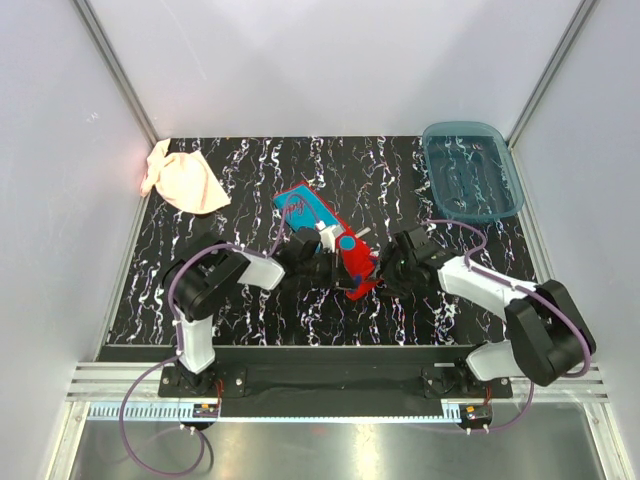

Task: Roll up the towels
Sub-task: Roll the towel

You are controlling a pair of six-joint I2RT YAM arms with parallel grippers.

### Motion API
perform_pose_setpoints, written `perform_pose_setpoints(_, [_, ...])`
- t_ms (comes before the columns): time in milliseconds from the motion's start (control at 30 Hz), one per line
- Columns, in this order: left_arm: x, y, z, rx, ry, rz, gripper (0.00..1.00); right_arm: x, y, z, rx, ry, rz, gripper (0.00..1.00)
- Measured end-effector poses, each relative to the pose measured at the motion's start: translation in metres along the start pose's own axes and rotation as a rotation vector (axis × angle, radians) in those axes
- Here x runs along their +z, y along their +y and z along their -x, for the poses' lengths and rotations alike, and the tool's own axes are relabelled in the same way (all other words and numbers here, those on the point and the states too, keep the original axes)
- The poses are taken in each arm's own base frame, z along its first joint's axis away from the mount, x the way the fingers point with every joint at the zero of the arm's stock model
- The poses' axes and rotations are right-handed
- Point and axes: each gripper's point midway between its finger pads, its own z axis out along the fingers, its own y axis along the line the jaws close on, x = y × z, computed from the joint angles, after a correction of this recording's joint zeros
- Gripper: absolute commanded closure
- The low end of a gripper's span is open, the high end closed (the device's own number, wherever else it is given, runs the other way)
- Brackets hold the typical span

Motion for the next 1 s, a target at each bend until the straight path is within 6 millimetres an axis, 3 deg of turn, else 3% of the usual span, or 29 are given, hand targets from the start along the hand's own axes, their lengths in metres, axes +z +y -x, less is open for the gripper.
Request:
perform_pose_setpoints(367, [0.001, 0.003, 0.002, -0.156, 0.06, -0.069, 1.0, 0.024, 0.01, 0.013, 0.007, -0.058, 0.059, 0.37])
perform_pose_setpoints(600, [0.001, 0.004, 0.004, -0.226, 0.088, -0.13, 1.0, 0.039, 0.013, 0.02, 0.014, -0.094, 0.094, 0.48])
perform_pose_setpoints(800, [0.001, 0.005, 0.005, -0.268, 0.097, -0.167, 0.96, 0.049, 0.018, 0.024, 0.01, -0.105, 0.119, 0.67])
perform_pose_setpoints(867, [0.001, 0.006, 0.005, -0.259, 0.097, -0.16, 0.91, 0.05, 0.017, 0.023, -0.004, -0.1, 0.116, 0.97])
perform_pose_setpoints(1000, [-0.003, 0.009, 0.008, -0.211, 0.088, -0.1, 0.73, 0.05, 0.016, 0.022, -0.017, -0.087, 0.099, 1.0])
